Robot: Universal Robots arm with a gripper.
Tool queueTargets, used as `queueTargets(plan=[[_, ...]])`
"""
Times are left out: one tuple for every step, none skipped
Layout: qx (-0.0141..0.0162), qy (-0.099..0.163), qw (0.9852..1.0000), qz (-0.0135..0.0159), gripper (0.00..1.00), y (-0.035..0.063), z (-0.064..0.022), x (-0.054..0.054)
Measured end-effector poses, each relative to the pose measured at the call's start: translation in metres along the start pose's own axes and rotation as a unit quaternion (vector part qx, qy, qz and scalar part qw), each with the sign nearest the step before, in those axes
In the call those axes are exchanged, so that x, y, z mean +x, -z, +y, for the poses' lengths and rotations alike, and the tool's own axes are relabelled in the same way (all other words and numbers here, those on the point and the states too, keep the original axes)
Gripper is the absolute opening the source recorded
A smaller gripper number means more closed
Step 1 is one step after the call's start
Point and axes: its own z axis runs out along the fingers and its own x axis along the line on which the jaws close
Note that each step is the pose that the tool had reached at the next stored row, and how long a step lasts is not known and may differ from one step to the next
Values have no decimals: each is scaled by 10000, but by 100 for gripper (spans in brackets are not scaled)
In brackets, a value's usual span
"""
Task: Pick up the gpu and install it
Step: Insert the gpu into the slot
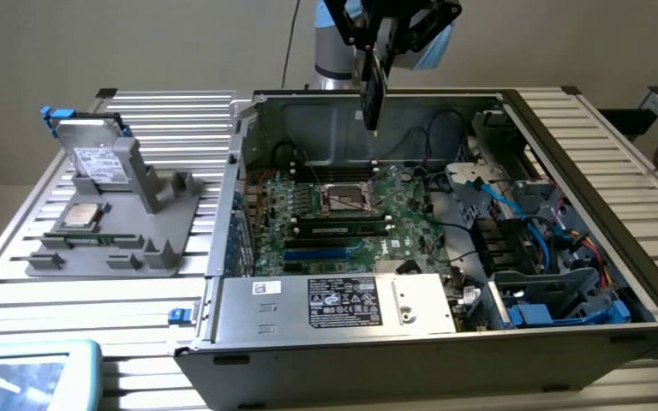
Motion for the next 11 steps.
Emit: queueTargets(plan=[[0, 0, 10000, 0, 27, 0, 0, 0], [0, 0, 10000, -2, 27, 0, 0, 0], [-11, 4, 10000, -15, 27, -1, -1, 0], [-30, 32, 10000, -32, 27, -2, -1, 0], [-42, 105, 9999, -22, 27, -2, 0, -1], [-51, 184, 9998, -9, 27, -3, 0, -1], [-60, 262, 9996, 4, 27, -4, 0, 0], [-65, 356, 9993, 19, 27, -4, 0, 0], [-64, 445, 9990, 34, 27, -5, 0, -1], [-61, 536, 9985, 48, 27, -6, -1, 0], [-54, 624, 9980, 62, 27, -6, -1, 0]])
